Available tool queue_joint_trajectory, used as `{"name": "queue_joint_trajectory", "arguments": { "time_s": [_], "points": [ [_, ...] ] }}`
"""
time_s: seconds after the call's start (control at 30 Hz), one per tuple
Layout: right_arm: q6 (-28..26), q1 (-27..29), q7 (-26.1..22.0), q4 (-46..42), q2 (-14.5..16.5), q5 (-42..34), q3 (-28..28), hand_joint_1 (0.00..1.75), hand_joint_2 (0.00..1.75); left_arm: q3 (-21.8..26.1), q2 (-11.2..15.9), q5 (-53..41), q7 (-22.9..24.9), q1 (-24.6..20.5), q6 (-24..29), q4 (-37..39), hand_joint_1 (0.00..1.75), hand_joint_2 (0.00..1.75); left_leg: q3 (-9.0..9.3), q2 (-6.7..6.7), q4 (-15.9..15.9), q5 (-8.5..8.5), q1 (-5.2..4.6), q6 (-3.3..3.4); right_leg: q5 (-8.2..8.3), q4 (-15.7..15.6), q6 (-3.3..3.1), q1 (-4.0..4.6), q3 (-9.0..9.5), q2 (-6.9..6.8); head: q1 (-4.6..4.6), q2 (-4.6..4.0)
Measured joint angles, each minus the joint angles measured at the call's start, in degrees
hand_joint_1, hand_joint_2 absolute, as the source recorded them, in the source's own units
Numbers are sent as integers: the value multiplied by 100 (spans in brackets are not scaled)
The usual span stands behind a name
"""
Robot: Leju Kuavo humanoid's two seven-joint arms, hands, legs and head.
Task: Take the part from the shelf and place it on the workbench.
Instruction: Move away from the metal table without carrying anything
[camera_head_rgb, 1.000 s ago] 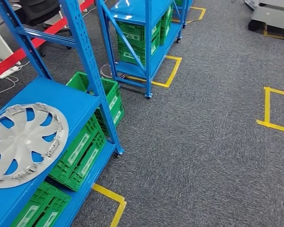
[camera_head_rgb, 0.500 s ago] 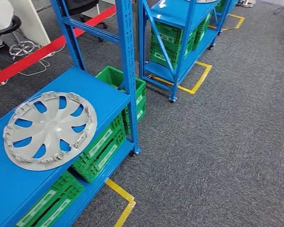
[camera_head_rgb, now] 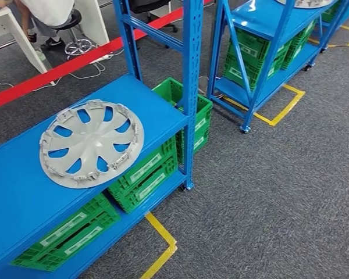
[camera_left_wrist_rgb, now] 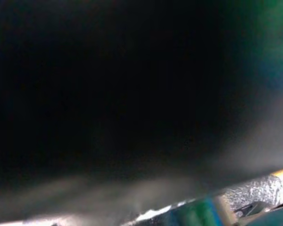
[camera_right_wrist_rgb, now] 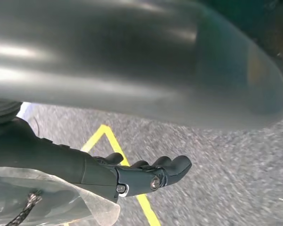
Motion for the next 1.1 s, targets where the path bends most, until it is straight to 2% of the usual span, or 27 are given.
{"name": "queue_joint_trajectory", "arguments": {
  "time_s": [0.07, 0.1, 0.17, 0.2, 0.23, 0.27, 0.3, 0.33, 0.37, 0.4, 0.43, 0.5, 0.53, 0.57, 0.6, 0.67, 0.7, 0.73, 0.77, 0.8, 0.87, 0.9, 0.93, 0.97, 1.0, 1.03, 1.1],
  "points": [
    [1, -21, -8, 26, -1, -14, 28, 0, 0, 1, -2, 21, -14, -15, -3, 6, 0, 0, 341, 219, -640, 189, -49, 81, -58, 10, 55, 31, 43, -127, 1, 0],
    [1, -33, -9, 40, -1, -24, 43, 0, 0, 1, -4, 30, -25, -19, -5, 8, 0, 0, 396, 270, -760, 192, -71, 114, -79, 12, 84, 44, 62, -188, 3, 0],
    [1, -74, -10, 67, -2, -40, 70, 0, 0, 2, -13, 42, -44, -7, -8, 11, 0, 0, 379, 160, -792, 199, -79, 173, -94, 1, 141, 50, 122, -288, 5, 0],
    [-1, -101, -13, 78, -3, -43, 80, 0, 0, 2, -19, 46, -50, 5, -9, 13, 0, 0, 377, 102, -814, 218, -68, 207, -127, 19, 169, 42, 130, -216, 10, 0],
    [-2, -124, -19, 87, -4, -44, 89, 0, 0, 2, -21, 50, -54, 11, -10, 16, 0, 0, 377, 45, -838, 239, -53, 241, -209, 123, 195, 31, 96, -70, 21, 0],
    [-3, -138, -28, 98, -5, -44, 98, 0, 0, 2, -25, 53, -58, 6, -11, 20, 0, 0, 381, -12, -862, 258, -34, 271, -349, 352, 216, 20, -16, 114, 34, 0],
    [-4, -145, -36, 109, -7, -45, 111, 0, 0, 2, -30, 54, -62, 0, -13, 23, 0, 0, 375, -72, -868, 266, -27, 286, -524, 706, 228, 10, -197, 297, 48, 0],
    [-5, -143, -42, 121, -7, -46, 126, 0, 0, 2, -34, 54, -63, -7, -15, 26, 0, 0, 367, -141, -867, 268, -25, 295, -694, 1134, 236, 6, -416, 389, 52, -1],
    [-5, -138, -44, 135, -7, -48, 139, 0, 0, 2, -40, 54, -65, -11, -19, 28, 0, 0, 365, -218, -867, 269, -26, 298, -793, 1502, 243, 5, -621, 422, 52, -1],
    [-6, -134, -44, 148, -7, -50, 150, 0, 0, 2, -46, 54, -65, -10, -22, 30, 0, 0, 369, -300, -865, 268, -26, 298, -780, 1696, 247, 5, -756, 433, 51, -1],
    [-6, -129, -44, 161, -7, -50, 155, 0, 0, 2, -49, 55, -65, -9, -24, 33, 0, 0, 377, -387, -863, 267, -23, 296, -645, 1654, 249, 2, -784, 440, 52, -1],
    [-6, -129, -45, 177, -8, -49, 157, 0, 0, 2, -53, 55, -66, -9, -26, 38, 0, 0, 402, -539, -859, 259, -13, 284, -204, 1077, 250, -15, -587, 498, 53, 0],
    [-6, -130, -45, 181, -9, -49, 157, 0, 0, 2, -54, 55, -67, -9, -27, 39, 0, 0, 411, -582, -857, 256, -9, 279, -51, 830, 251, -23, -487, 527, 54, 0],
    [-6, -131, -46, 182, -9, -49, 157, 0, 0, 2, -55, 55, -67, -10, -27, 39, 0, 0, 416, -603, -856, 254, -8, 275, 24, 693, 252, -28, -430, 551, 54, 0],
    [-6, -131, -46, 182, -9, -49, 157, 0, 0, 2, -55, 55, -67, -10, -27, 39, 0, 0, 416, -604, -856, 254, -8, 275, 28, 685, 252, -28, -426, 553, 54, 0],
    [-6, -135, -48, 187, -9, -49, 157, 0, 0, 2, -59, 55, -66, -13, -27, 40, 0, 0, 418, -645, -849, 247, -12, 256, 87, 464, 254, -44, -331, 696, 56, 0],
    [-6, -143, -48, 195, -9, -49, 161, 0, 0, 2, -61, 55, -66, -10, -27, 45, 0, 0, 390, -749, -837, 254, -6, 201, 108, 314, 212, -53, -254, 735, 58, 0],
    [-6, -152, -49, 204, -10, -48, 165, 0, 0, 2, -60, 55, -66, -8, -27, 50, 0, 0, 356, -796, -804, 242, -2, 144, 129, 168, 161, -60, -177, 751, 57, 0],
    [-7, -162, -50, 213, -13, -47, 168, 0, 0, 2, -59, 55, -67, -7, -28, 55, 0, 0, 289, -752, -704, 186, -5, 85, 110, 106, 96, -59, -134, 709, 40, 0],
    [-8, -168, -51, 220, -16, -46, 170, 0, 0, 2, -57, 56, -67, -9, -28, 59, 0, 0, 172, -649, -505, 76, 2, 29, 117, 77, 30, -52, -110, 591, 21, 0],
    [-14, -165, -53, 233, -20, -49, 176, 0, 0, 2, -57, 68, -70, -25, -34, 63, 0, 0, -161, -302, 200, -290, -2, -6, 109, 70, -18, -30, -107, 424, -14, 0],
    [-18, -164, -54, 245, -20, -56, 182, 0, 0, 2, -58, 76, -74, -28, -39, 66, 0, 0, -338, -230, 569, -434, 1, -17, 101, 71, -28, -19, -109, 332, -15, 0],
    [-20, -167, -55, 260, -20, -66, 191, 0, 0, 2, -60, 86, -78, -27, -47, 69, 0, 0, -446, -198, 799, -485, 4, -21, 92, 72, -34, -10, -111, 241, -14, 0],
    [-21, -175, -59, 274, -19, -75, 198, 0, 0, 2, -61, 93, -83, -24, -54, 74, 0, 0, -451, -182, 823, -428, 4, -16, 82, 72, -37, -3, -114, 156, -14, 0],
    [-21, -187, -66, 286, -19, -85, 206, 0, 0, 2, -63, 97, -87, -22, -61, 80, 0, 0, -336, -158, 615, -273, 2, -1, 70, 72, -35, 3, -115, 78, -15, 0],
    [-21, -200, -75, 295, -18, -90, 218, 0, 0, 2, -63, 103, -92, -21, -68, 88, 0, 0, -125, -89, 231, -73, -6, 26, 53, 71, -29, 9, -106, 7, -15, 0],
    [-19, -222, -92, 311, -17, -93, 244, 0, 0, 5, -66, 119, -101, -31, -79, 105, 0, 0, 276, 184, -509, 150, -57, 105, 5, 73, 11, 36, -64, -116, -9, 0]
  ]
}}
